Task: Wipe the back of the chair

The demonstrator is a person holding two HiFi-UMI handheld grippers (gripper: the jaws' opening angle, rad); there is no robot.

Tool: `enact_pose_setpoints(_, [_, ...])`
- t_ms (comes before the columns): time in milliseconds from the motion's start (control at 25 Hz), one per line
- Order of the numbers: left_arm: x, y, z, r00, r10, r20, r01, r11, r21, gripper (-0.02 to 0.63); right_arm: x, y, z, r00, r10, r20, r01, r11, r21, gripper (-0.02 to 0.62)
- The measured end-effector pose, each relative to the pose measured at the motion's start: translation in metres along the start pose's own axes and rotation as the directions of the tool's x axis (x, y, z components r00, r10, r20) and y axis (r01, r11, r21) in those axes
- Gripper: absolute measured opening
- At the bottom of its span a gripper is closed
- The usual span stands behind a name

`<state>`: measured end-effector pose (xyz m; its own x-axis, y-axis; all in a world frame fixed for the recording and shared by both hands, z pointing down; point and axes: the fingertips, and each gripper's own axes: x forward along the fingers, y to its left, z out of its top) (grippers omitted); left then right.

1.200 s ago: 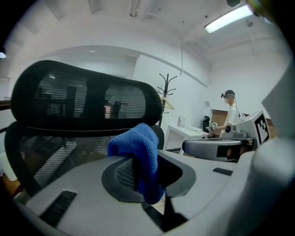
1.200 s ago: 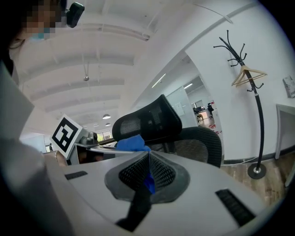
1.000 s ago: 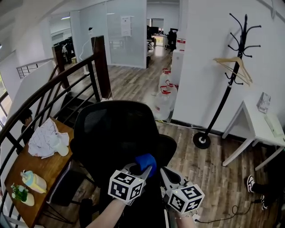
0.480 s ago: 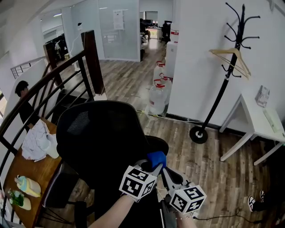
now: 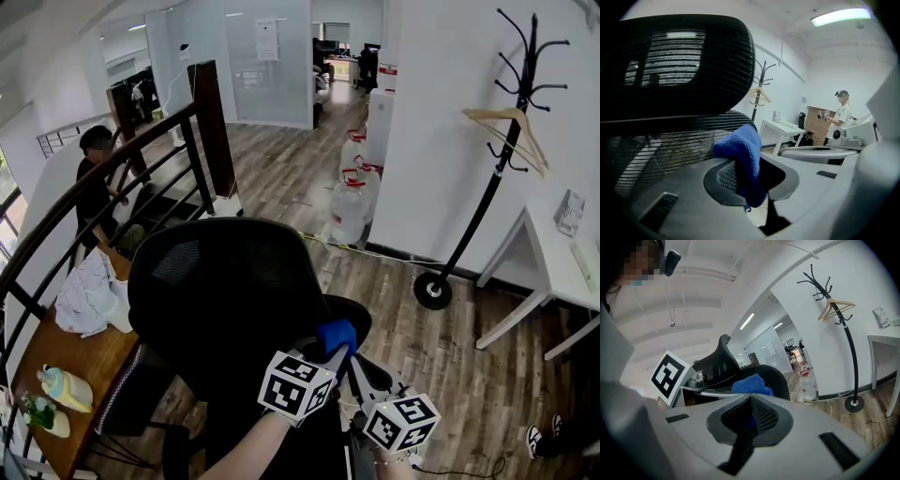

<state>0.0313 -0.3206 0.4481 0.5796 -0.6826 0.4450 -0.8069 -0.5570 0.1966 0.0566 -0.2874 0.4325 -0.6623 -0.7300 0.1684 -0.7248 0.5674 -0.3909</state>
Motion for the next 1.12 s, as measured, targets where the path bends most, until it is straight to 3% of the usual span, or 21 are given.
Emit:
enact_pose_setpoints(280, [-0.021, 0.029, -0.003, 0.999, 0.033, 0.024, -0.032, 0.999, -0.044, 0.075, 0.021, 0.023, -0.006, 0.999, 0.042, -0.018, -0.042, 0.999, -0.004, 0.028])
enact_pose_setpoints(600, [-0.069, 0.079, -0.017, 0.99, 0.135, 0.051, -0.129, 0.986, -0.104, 0.075, 0.049, 0.069, -0.026, 0.989, 0.13, -0.072, -0.132, 0.991, -0.01, 0.028])
enact_pose_setpoints(1120, [-0.162, 0.162, -0.04, 0.943, 0.327, 0.06, -0.308, 0.927, -0.214, 0.075, 0.095, 0.159, -0.055, 0.945, 0.291, -0.147, -0.296, 0.955, -0.016, 0.028])
